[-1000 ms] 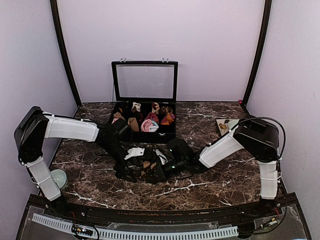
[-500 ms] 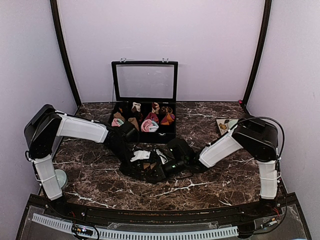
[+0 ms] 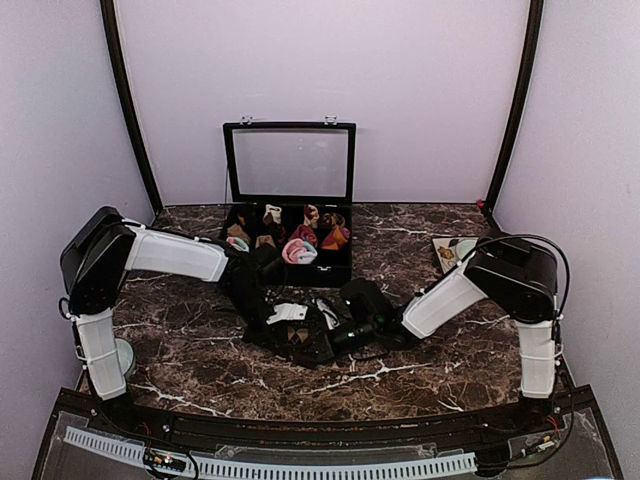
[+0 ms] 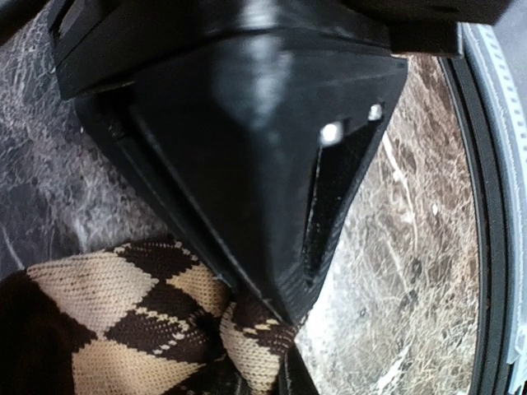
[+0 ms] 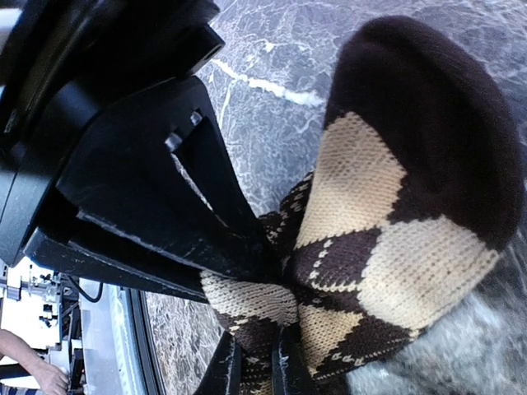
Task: Roll the socks
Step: Roll the sock at the center of the board.
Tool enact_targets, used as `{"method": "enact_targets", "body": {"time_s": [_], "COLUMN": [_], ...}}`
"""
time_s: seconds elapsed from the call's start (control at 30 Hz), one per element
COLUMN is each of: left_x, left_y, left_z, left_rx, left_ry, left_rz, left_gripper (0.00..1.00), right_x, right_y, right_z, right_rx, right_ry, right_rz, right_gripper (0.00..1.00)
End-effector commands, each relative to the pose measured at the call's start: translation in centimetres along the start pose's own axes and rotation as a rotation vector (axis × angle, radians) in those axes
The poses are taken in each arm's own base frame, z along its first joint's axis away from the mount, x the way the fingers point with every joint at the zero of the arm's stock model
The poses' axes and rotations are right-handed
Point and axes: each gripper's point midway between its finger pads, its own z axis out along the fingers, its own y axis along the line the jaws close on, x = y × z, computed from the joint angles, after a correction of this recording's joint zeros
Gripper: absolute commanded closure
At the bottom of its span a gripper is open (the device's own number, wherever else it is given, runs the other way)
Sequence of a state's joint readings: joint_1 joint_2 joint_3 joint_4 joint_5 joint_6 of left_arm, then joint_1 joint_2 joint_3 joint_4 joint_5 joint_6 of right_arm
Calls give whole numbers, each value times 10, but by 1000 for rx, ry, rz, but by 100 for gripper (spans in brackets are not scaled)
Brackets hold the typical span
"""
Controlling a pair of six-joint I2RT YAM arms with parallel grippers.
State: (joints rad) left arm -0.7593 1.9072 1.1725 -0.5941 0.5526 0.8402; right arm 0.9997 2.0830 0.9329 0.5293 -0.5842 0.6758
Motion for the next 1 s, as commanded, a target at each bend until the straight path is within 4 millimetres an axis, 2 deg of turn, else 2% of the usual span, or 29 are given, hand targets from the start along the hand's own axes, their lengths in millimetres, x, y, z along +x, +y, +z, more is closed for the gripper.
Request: {"method": "enact_targets", "body": {"time_s": [0.0,0.13,0.23,0.37,0.5,0.53,0.57,0.77,0.8,0.87,0.97], "left_x": [14,22,31,40,39,41,43,49,49,50,49], "left_y": [-16,-19,-21,-15,-9,-8,-7,-1,-1,0,1], "left_z": [22,34,41,45,44,45,45,46,46,45,46], "left_rx": [115,190,253,286,312,316,316,313,312,312,322], "left_ry": [53,83,97,136,130,133,143,158,158,163,159], "left_rz": [-77,-169,-248,-303,-356,-362,-367,-395,-399,-406,-417], "left_gripper": [100,100,100,100,100,100,100,100,100,100,100], "right_x": [110,100,91,83,77,75,73,52,43,31,27], "right_y": [-102,-98,-90,-86,-83,-83,-81,-71,-67,-72,-59], "right_z": [-22,-31,-44,-61,-76,-81,-85,-129,-140,-163,-170], "right_rx": [399,409,414,441,465,472,478,636,669,734,537], "right_ry": [247,178,112,41,-28,-47,-68,-272,-334,-466,-555], "right_rz": [213,158,112,60,19,8,-9,-177,-185,-108,-18], "right_gripper": [88,74,68,54,29,7,1,1,1,0,0]}}
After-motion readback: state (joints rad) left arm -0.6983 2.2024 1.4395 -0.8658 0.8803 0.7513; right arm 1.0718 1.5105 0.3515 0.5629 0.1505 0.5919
